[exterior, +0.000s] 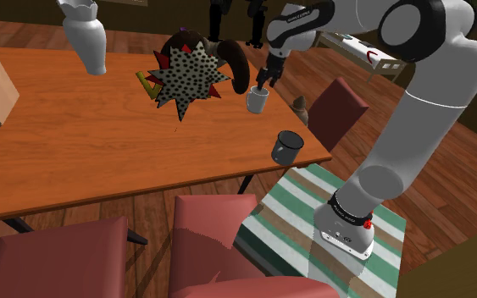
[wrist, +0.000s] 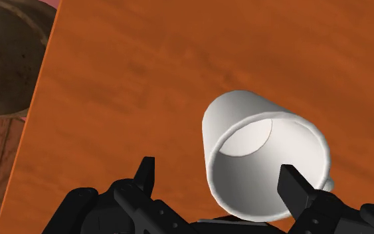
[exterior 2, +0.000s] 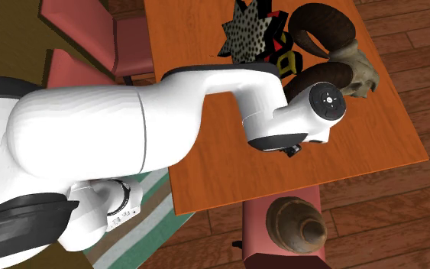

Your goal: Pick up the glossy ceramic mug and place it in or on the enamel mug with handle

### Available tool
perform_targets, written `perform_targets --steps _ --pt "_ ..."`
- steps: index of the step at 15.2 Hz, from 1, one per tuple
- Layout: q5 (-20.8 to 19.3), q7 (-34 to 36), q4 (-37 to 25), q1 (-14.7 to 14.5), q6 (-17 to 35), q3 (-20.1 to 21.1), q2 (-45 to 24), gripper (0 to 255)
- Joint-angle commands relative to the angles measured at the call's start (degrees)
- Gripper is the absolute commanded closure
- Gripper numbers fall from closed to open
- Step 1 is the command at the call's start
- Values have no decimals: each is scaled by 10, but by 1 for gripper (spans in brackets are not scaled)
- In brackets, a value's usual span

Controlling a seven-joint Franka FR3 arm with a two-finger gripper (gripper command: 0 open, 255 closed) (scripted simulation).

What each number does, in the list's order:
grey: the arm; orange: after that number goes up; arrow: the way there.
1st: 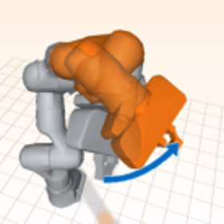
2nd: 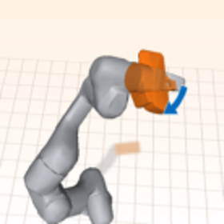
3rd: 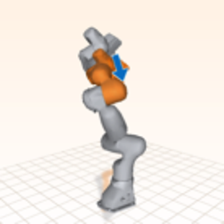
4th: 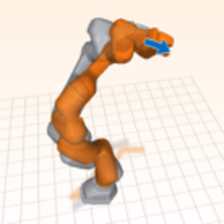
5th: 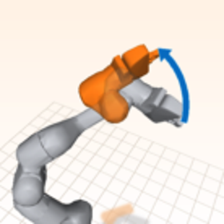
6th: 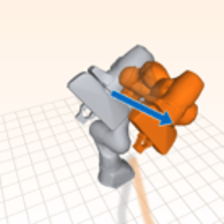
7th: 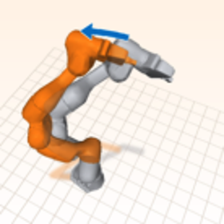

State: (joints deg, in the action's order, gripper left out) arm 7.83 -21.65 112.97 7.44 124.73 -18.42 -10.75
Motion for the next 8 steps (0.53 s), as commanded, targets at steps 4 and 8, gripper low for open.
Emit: perform_targets --steps 4,8 --pt "11 -9 10 3 30 2 -22 0" --pt "15 -11 14 3 40 4 -29 0"
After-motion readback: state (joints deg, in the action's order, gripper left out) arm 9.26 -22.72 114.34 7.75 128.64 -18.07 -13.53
